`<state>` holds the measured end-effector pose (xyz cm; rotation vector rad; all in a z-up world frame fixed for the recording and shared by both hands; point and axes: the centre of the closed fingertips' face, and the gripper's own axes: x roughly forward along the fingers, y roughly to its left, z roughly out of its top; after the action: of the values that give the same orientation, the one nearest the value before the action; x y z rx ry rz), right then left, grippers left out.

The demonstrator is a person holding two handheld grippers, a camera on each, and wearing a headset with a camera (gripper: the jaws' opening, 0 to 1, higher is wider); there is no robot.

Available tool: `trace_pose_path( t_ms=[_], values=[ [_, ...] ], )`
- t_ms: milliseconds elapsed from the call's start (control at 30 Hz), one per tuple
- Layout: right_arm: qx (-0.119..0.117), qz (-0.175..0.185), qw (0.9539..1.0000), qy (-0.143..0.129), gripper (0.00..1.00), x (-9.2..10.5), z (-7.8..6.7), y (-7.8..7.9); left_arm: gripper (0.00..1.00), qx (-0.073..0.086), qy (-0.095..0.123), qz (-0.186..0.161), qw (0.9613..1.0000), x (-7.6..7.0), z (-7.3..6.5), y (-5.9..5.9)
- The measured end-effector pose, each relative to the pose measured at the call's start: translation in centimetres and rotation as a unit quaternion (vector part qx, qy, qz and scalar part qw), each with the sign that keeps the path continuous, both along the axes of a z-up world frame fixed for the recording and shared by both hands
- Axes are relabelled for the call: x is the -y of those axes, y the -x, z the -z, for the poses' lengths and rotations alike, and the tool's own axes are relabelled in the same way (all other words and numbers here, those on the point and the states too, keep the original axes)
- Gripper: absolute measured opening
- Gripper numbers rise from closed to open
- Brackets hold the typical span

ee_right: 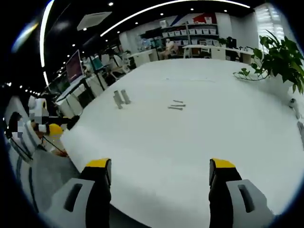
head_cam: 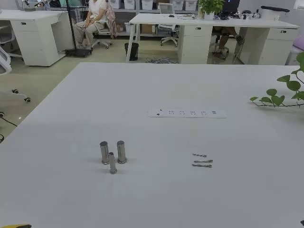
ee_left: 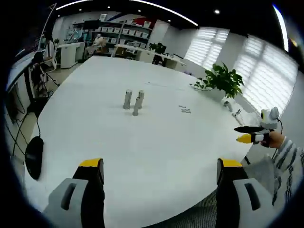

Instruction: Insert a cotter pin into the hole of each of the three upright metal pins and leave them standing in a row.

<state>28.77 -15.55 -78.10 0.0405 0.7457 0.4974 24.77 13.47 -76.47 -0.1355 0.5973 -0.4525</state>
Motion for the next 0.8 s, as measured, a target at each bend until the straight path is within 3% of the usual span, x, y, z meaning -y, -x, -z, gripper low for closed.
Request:
trace_pose_path(
  t_ms=[300, 400, 667, 800],
  values=[
    [0.013, -0.017, 0.9997, -0.014, 1.00, -1.2, -0.3, -0.1, 0.99, -0.006, -0.003, -0.002, 1.0000, -0.2, 0.2, 0.2],
    [0.014, -0.021, 0.9995, -0.020, 1.00, -1.4, -0.4, -0.1, 0.99, -0.015, 0.007, 0.002, 0.9999, 0.2, 0.3, 0.4],
    [0.005, -0.053, 0.9986, 0.005, 1.00, -2.2, 0.1, 0.6, 0.99, -0.020, -0.005, 0.011, 0.9997, 0.4, 1.0, 0.4],
    [0.009, -0.052, 0.9986, 0.002, 1.00, -2.4, 0.0, 0.6, 0.99, -0.022, -0.003, 0.016, 0.9996, 0.6, 1.1, 0.4]
  ],
)
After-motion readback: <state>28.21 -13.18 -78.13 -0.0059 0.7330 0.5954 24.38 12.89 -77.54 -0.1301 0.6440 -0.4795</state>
